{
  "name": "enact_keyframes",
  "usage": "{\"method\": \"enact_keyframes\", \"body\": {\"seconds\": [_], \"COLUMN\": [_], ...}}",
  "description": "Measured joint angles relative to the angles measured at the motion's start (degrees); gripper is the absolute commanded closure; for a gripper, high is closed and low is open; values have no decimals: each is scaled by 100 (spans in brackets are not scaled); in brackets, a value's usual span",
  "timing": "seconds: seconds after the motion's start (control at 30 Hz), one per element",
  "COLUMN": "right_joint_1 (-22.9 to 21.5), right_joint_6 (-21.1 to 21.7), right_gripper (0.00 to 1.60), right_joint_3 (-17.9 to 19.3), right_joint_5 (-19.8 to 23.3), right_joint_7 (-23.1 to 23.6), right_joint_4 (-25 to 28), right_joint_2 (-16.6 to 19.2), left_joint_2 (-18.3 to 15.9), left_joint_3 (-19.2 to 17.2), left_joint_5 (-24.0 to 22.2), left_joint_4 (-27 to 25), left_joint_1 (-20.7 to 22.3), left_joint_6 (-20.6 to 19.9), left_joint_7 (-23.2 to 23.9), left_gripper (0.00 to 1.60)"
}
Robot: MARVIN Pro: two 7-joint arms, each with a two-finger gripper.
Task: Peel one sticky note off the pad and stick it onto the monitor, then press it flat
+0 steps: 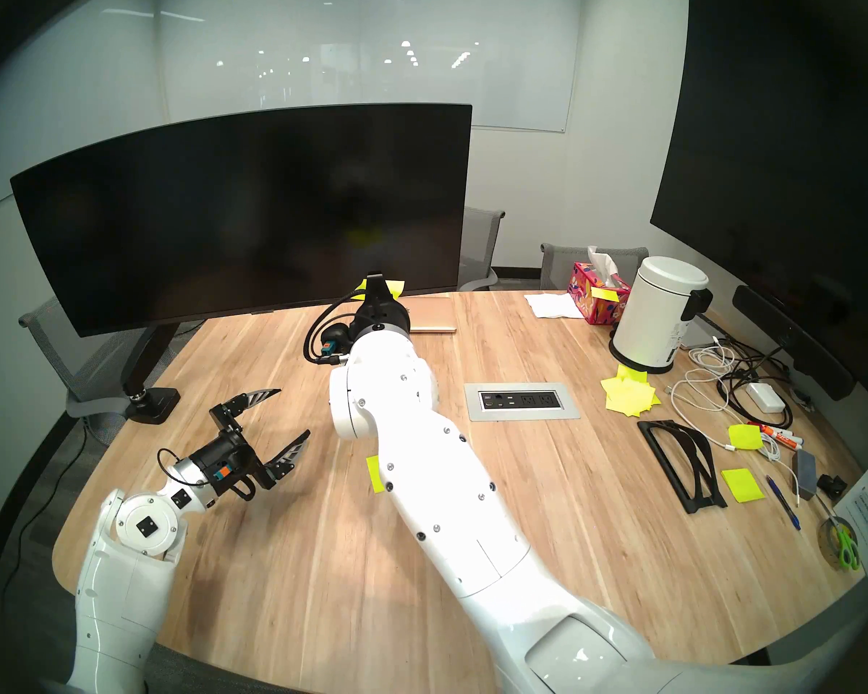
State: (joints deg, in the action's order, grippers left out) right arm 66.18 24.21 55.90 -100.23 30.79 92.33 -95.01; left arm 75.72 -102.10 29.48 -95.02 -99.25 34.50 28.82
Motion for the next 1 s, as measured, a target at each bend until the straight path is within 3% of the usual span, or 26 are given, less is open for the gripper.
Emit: {"method": "enact_keyframes", "body": {"seconds": [0.37, 1.0], "right_joint_1": [-28, -26], "right_joint_6": [174, 195], "right_gripper": [160, 160], "right_joint_3": [18, -103], "right_joint_5": [-86, -276], "right_joint_7": [-735, -1548], "right_joint_4": [-37, -141], "right_joint_2": [2, 227], "left_joint_2": [12, 33], "left_joint_3": [-8, -26], "left_joint_5": [1, 4], "left_joint_4": [0, -1], "left_joint_1": [2, 4], "left_joint_6": [4, 11], "left_joint_7": [13, 37], "left_gripper": [0, 0]}}
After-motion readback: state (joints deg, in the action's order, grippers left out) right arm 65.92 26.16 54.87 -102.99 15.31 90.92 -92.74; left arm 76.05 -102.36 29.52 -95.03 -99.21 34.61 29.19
